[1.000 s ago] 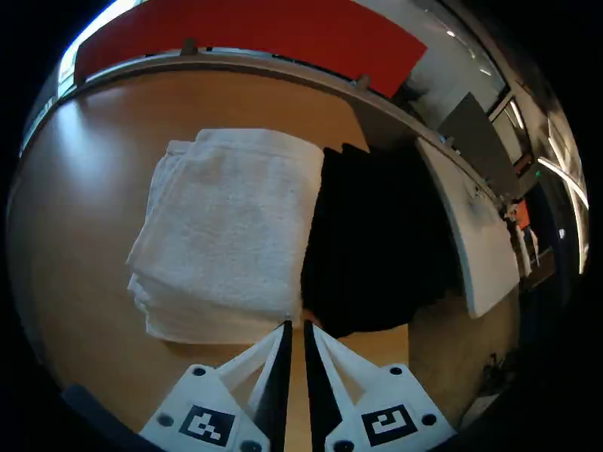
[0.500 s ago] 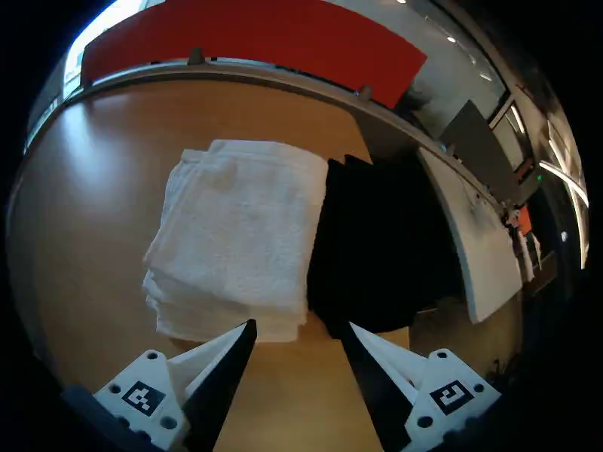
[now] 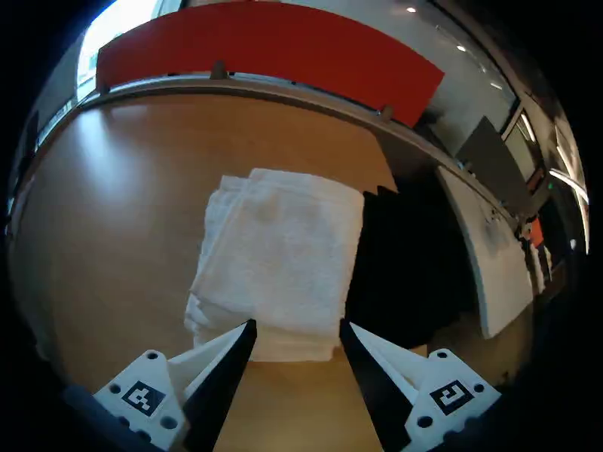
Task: Fold towel
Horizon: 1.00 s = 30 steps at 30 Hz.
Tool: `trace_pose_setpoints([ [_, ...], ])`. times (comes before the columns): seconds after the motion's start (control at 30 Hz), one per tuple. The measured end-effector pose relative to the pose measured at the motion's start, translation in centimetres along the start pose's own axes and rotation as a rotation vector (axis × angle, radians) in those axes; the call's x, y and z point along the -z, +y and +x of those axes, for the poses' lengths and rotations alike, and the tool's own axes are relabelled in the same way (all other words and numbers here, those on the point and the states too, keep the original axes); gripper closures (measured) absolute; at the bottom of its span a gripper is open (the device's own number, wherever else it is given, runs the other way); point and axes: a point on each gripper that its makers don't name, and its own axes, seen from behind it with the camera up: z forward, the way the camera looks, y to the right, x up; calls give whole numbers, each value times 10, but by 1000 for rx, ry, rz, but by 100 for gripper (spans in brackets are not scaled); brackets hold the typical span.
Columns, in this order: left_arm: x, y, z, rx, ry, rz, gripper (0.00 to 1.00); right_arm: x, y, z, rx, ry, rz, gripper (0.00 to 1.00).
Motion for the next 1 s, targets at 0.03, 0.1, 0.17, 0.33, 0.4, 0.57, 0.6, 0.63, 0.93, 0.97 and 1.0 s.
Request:
trace_pose_setpoints([
  [0.03,0,0,0,1,0,0,4,0,-4,3,3,6,9,16],
  [0.1,0,0,-1,3,0,0,4,0,-12,7,9,17,25,16],
  [0.17,0,-1,-2,3,-1,2,4,0,-20,12,13,28,43,16],
  [0.33,2,-2,-3,3,0,7,4,0,-38,21,33,47,83,17],
  [0.4,3,-3,-3,5,1,9,4,-1,-44,23,42,51,94,18],
  [0.57,5,-6,-5,11,-3,15,4,-3,-58,29,53,57,119,23],
  [0.6,5,-6,-6,12,-4,16,4,-4,-60,29,54,57,123,25],
  [0.63,6,-7,-7,13,-5,17,4,-5,-61,30,56,57,123,27],
  [0.93,7,-7,-8,14,-4,18,4,-9,-68,30,63,52,130,37],
  [0.97,7,-7,-8,14,-4,18,4,-9,-69,30,65,51,131,38],
  [1.0,8,-7,-8,15,-4,18,4,-9,-70,29,67,50,132,41],
])
